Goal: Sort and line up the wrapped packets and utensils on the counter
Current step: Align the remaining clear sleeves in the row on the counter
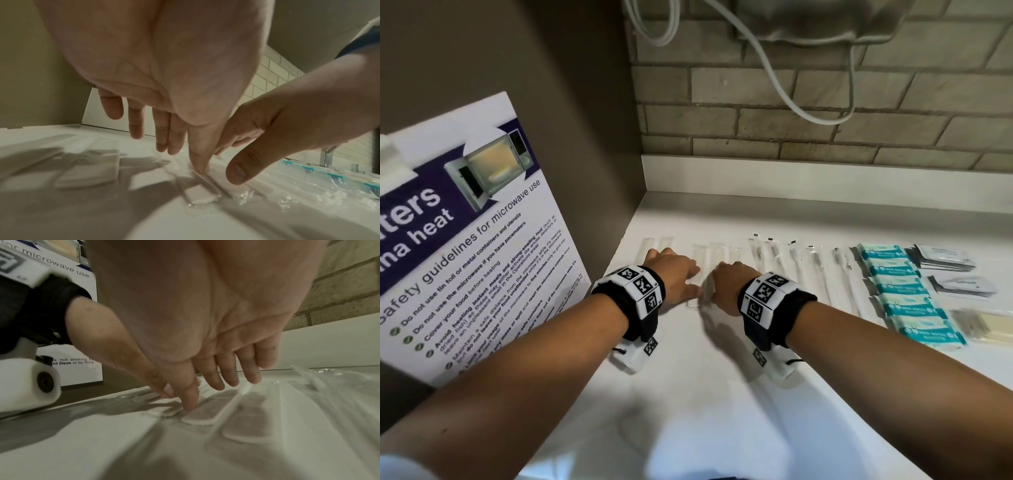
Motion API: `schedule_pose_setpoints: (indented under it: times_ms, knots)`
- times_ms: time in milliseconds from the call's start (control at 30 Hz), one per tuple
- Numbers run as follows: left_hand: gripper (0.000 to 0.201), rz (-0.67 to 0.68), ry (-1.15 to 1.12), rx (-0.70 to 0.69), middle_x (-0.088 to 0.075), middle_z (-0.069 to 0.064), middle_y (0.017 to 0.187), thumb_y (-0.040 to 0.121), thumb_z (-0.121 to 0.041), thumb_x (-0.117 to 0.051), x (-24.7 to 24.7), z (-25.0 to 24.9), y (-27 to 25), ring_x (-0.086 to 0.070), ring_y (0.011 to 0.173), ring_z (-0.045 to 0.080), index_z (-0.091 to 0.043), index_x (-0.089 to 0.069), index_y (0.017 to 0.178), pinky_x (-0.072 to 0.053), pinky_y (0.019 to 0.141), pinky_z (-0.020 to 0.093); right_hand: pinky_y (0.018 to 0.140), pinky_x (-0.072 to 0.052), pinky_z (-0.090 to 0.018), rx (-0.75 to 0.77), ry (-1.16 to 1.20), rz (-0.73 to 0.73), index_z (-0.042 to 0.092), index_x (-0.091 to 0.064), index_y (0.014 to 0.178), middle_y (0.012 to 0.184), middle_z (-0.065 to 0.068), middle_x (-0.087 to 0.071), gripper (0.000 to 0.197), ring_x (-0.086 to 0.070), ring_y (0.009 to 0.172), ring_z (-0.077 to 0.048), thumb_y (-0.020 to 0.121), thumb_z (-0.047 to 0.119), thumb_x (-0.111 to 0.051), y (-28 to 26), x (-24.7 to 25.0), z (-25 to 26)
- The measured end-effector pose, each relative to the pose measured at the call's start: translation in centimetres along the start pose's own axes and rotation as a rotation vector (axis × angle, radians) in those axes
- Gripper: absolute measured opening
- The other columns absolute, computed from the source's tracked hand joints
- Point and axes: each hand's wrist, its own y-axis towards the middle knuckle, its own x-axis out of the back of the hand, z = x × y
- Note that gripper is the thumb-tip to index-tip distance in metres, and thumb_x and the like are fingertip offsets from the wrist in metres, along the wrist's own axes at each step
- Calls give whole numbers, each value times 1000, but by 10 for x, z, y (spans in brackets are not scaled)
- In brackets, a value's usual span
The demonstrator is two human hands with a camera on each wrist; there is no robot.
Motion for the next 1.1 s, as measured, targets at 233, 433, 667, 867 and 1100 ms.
schedule_pose_setpoints:
  times_ms: [233,433,667,867,1100]
  knots:
    - [35,-50,73,130,-39,-5,151,100,-22,-34,3,12,-8,-27,140,22,-23,-51,131,-23,105,39,103,-38,-36,77,17,-79,12,-48,134,134,-6,-52,44,-45,128,-28,92,24,-54,9,4,14]
    - [25,53,81,114,-48,-4,140,96,-20,-38,-5,23,-11,-34,132,25,-20,-56,113,-27,97,41,100,-40,-35,81,-4,-37,11,-56,125,126,-8,-59,36,-52,121,-29,96,30,-47,8,2,21]
    - [29,20,-55,111,-60,2,129,95,-20,-48,-4,18,-15,-48,120,32,-19,-60,122,-33,103,38,99,-40,-36,83,29,-20,12,-57,125,125,-8,-59,38,-52,120,-29,95,34,-47,11,2,20]
    - [47,-42,-177,106,-56,0,139,93,-20,-59,-5,15,-14,-48,131,25,-19,-51,139,-34,110,36,96,-41,-36,93,64,13,18,-64,115,117,-6,-61,33,-54,115,-28,92,33,-47,15,1,20]
    - [55,-34,-318,122,-54,7,141,89,-21,-67,-2,13,-8,-52,129,22,-11,-49,140,-41,108,33,96,-41,-37,105,54,37,21,-65,115,117,-6,-62,34,-54,114,-29,93,35,-45,16,3,19]
